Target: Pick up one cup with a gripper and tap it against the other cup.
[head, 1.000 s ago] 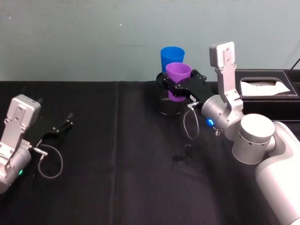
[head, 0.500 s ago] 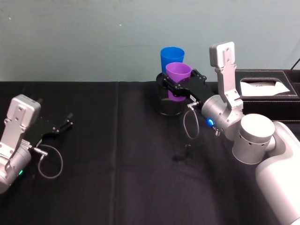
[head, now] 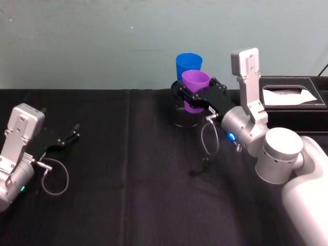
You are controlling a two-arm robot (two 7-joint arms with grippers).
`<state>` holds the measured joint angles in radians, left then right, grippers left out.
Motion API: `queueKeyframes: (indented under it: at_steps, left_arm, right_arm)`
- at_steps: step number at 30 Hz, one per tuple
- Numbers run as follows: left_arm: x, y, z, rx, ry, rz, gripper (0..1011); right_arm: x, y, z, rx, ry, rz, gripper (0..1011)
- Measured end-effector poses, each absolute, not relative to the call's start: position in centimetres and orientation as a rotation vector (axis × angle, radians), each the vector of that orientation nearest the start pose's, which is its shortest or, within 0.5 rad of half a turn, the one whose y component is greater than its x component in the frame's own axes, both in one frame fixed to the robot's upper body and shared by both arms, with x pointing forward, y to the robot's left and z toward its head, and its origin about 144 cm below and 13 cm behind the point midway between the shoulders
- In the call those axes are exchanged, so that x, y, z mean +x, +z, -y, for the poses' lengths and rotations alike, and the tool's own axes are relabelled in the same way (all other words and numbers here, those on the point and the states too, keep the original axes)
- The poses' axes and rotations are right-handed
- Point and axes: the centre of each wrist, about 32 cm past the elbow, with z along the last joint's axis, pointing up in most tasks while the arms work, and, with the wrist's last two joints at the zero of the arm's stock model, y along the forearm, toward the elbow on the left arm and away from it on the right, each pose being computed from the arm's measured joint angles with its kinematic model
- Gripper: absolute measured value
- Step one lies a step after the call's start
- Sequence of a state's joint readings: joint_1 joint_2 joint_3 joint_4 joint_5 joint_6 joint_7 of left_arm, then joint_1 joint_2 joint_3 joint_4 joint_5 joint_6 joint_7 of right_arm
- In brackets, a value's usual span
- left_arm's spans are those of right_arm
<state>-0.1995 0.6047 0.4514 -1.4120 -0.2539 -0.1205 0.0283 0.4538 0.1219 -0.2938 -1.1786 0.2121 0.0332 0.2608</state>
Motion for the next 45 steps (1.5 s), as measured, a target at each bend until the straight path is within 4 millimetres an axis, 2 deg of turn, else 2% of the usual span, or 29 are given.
queueKeyframes:
  at_steps: [6, 13, 16, 23, 33, 41, 45]
  left_arm:
    - [48.9, 114.0, -31.0, 0.304, 1.248, 0.285, 1000]
    - [48.9, 114.0, -31.0, 0.304, 1.248, 0.285, 1000]
    - [48.9, 114.0, -31.0, 0.304, 1.248, 0.285, 1000]
    - [48.9, 114.0, -31.0, 0.304, 1.248, 0.285, 1000]
    - [48.9, 114.0, -31.0, 0.304, 1.248, 0.285, 1000]
    - [48.9, 114.0, -31.0, 0.304, 1.248, 0.285, 1000]
    - [48.9, 114.0, -31.0, 0.304, 1.248, 0.285, 1000]
  right_arm:
    - [56.3, 117.9, 19.6, -0.035, -1.085, 0.005, 723]
    - [53.6, 116.9, 20.4, -0.052, -1.082, -0.008, 724]
    - [52.0, 116.1, 20.7, -0.063, -1.07, -0.018, 723]
    - [49.6, 114.1, 20.7, -0.083, -1.012, 0.038, 724]
    - [49.2, 110.8, 20.5, -0.059, -0.991, 0.049, 724]
    - [49.2, 110.1, 20.4, -0.057, -0.989, 0.036, 732]
    - [49.3, 110.1, 20.3, -0.057, -0.989, 0.033, 820]
